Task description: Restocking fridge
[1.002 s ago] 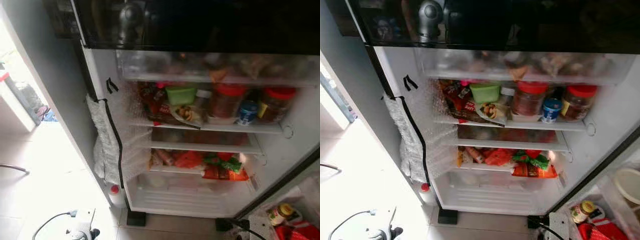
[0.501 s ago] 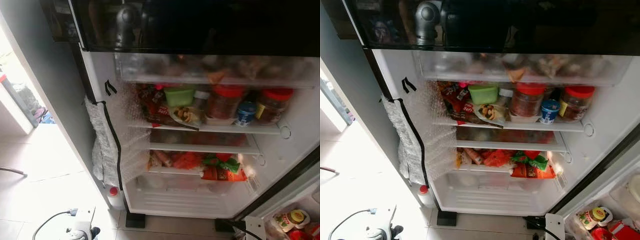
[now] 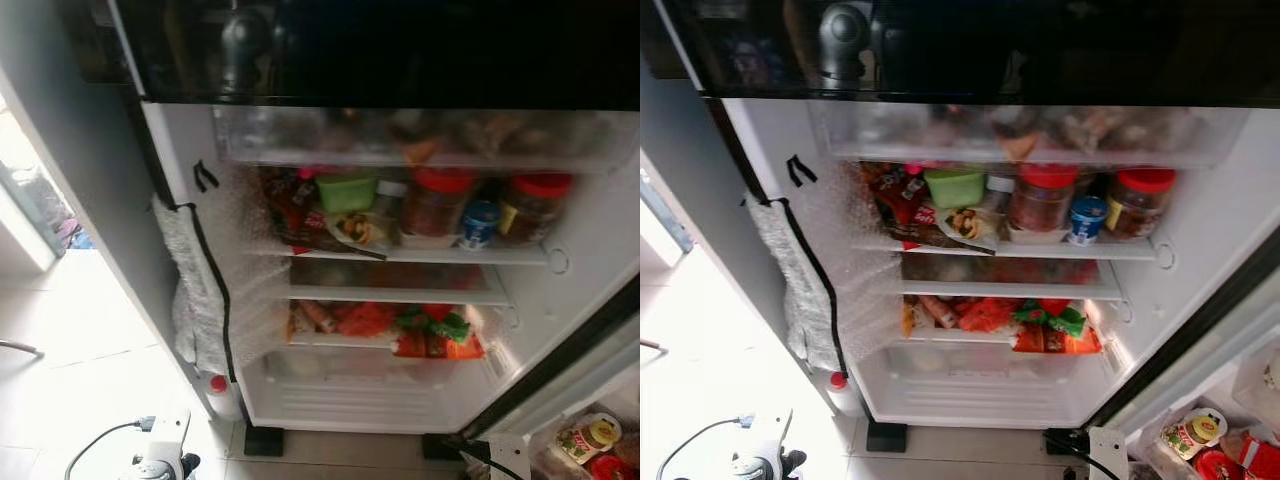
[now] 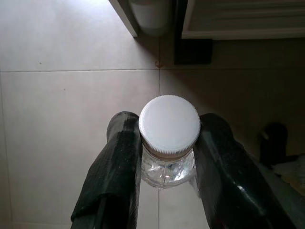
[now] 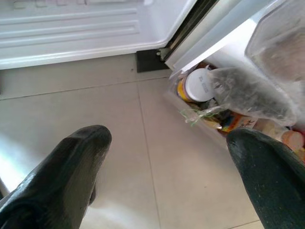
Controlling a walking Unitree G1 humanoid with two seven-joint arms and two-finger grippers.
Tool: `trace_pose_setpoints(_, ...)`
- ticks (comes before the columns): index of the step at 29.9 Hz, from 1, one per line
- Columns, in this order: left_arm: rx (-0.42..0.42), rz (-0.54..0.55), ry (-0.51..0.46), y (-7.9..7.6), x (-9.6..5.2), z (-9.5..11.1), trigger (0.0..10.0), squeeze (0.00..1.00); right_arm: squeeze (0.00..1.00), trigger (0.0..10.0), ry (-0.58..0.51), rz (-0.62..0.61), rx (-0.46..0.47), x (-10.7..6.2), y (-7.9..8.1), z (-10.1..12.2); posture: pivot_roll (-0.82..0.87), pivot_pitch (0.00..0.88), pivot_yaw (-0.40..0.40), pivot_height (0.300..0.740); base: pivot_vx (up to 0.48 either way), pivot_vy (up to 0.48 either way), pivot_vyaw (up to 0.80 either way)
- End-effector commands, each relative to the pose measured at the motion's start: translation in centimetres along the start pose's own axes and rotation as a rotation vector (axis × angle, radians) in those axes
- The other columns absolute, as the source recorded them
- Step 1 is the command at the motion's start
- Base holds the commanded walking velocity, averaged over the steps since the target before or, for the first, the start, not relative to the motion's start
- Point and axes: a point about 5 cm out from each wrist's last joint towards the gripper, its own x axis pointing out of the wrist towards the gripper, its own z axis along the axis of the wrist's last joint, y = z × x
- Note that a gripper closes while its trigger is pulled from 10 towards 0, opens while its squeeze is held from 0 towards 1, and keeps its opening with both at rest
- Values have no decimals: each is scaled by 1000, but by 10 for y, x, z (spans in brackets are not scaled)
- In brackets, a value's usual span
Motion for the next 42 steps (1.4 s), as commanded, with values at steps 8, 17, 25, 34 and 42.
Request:
trace_pose_setpoints(8, 23, -1, 13, 1, 0, -3, 10000, 0, 0, 10000, -3, -1, 4, 0, -1, 1, 6, 0, -31, 740, 0, -384, 0)
trace_pose_setpoints(17, 19, -1, 14, 1, 0, -3, 10000, 0, 0, 10000, -2, -2, 1, 0, -1, 0, 5, 0, -32, 740, 0, -394, 0)
trace_pose_setpoints(25, 9, -5, 19, 1, 0, -3, 10000, 0, 0, 10000, 0, -3, 2, 0, -1, -1, 5, 0, -33, 740, 0, -145, 0)
trace_pose_setpoints(34, 22, 7, 13, 2, 0, -2, 10000, 0, 0, 10000, 2, -1, 5, 0, -1, -1, 2, 0, -32, 740, 0, 0, 0)
trace_pose_setpoints(42, 46, 112, -127, 7, -2, 9, 10000, 0, 0, 10000, 1, 6, -1, 0, 0, -1, 8, 0, -32, 740, 0, 0, 0)
